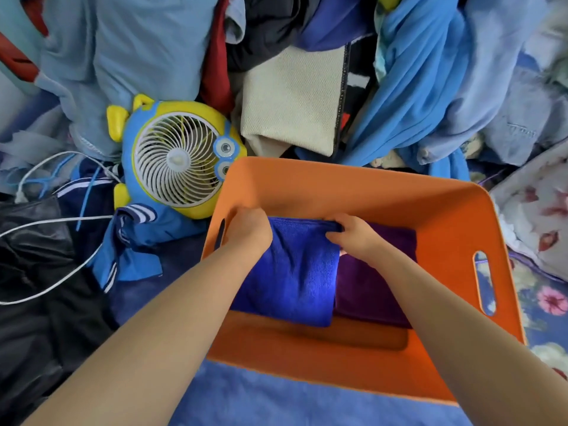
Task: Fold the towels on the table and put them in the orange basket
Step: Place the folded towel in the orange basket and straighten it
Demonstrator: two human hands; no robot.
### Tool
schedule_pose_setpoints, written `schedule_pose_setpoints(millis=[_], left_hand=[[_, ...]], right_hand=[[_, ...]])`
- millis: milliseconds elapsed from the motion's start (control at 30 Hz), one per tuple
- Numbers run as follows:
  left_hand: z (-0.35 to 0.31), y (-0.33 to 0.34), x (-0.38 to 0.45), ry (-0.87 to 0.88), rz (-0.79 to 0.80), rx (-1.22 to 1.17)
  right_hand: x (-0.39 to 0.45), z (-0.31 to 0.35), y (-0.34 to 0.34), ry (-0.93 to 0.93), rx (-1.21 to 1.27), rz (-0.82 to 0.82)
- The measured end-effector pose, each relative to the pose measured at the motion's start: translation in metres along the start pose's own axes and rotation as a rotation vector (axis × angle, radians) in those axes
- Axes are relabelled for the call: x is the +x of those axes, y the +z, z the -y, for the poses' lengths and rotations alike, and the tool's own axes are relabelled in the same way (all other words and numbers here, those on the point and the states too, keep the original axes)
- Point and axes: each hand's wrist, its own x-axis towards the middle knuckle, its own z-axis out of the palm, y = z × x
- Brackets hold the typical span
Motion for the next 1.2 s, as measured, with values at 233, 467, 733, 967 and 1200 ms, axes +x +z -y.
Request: schedule_pose_setpoints(millis=[233, 467, 733, 967, 1200], left_hand=[[-0.017, 0.021, 0.045, -0.052, -0.191, -0.130], [-0.016, 0.054, 0.036, 0.024, -0.369, -0.113], [0.002, 0.079, 0.033, 0.504, -0.306, 0.228], [0.017, 0.107, 0.049, 0.373, -0.011, 0.147], [0.015, 0.106, 0.054, 0.359, 0.064, 0.115]], right_hand=[[0.048, -0.022, 0.012, -0.155, -0.138, -0.249], [0.044, -0.035, 0.033, -0.101, -0.682, -0.418], [0.038, -0.050, 0.049, -0.402, -0.881, -0.236], [0.048, -0.073, 0.068, -0.227, -0.859, -0.008], [0.050, -0.071, 0.068, -0.184, -0.874, 0.026]])
